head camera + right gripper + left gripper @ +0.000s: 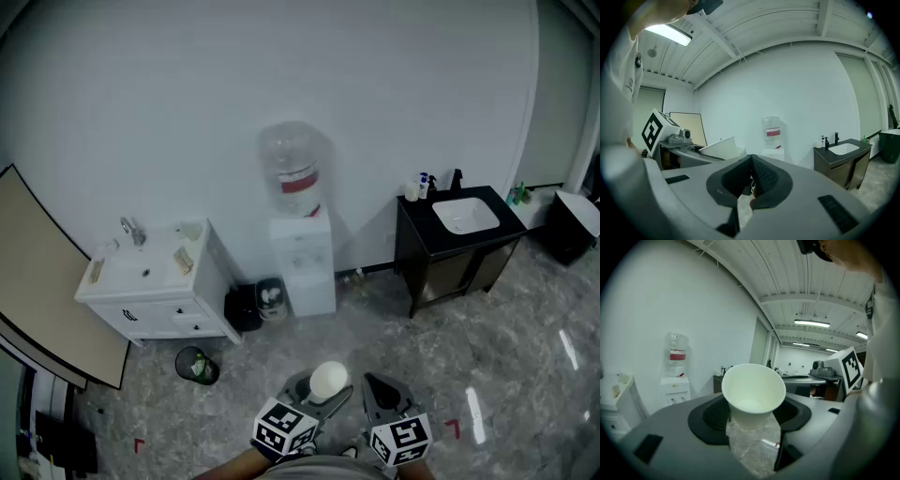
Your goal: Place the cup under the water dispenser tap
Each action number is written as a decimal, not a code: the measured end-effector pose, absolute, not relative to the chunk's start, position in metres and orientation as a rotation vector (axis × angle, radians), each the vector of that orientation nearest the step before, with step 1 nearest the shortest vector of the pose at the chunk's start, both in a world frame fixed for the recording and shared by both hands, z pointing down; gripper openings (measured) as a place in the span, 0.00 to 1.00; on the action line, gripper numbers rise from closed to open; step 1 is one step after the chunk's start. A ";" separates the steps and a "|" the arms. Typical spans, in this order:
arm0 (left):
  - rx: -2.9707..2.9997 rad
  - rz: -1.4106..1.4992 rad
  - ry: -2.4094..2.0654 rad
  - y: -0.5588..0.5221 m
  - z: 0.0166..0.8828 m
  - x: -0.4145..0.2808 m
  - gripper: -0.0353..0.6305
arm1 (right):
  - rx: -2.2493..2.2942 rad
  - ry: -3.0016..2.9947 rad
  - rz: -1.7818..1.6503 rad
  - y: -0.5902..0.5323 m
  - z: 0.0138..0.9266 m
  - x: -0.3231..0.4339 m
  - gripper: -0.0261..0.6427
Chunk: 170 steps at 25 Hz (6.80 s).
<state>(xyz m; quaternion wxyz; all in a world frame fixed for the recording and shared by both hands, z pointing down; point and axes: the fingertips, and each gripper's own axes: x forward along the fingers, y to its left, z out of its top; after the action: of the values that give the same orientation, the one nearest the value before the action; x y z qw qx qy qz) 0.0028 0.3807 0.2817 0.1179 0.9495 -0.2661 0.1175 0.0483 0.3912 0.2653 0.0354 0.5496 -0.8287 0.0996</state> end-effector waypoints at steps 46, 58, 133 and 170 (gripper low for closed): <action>2.765 0.402 -0.889 0.057 0.354 -0.039 0.46 | 1.619 -2.632 0.335 0.079 0.281 0.012 0.06; 2.763 0.342 -0.979 -0.090 0.404 -0.001 0.46 | 1.480 -2.667 0.350 -0.093 0.321 0.042 0.06; 2.449 0.565 -1.190 -0.278 0.759 -0.016 0.59 | 1.459 -2.568 0.593 -0.242 0.555 0.048 0.06; 2.715 0.182 -1.003 -0.122 0.298 -0.055 0.06 | 1.533 -2.584 0.329 -0.114 0.301 -0.021 0.06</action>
<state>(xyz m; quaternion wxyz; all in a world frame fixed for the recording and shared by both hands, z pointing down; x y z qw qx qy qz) -0.0552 -0.1221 0.2984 0.1206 0.9293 -0.3434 0.0624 -0.0208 -0.1143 0.3012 0.0595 0.5061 -0.8535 0.1086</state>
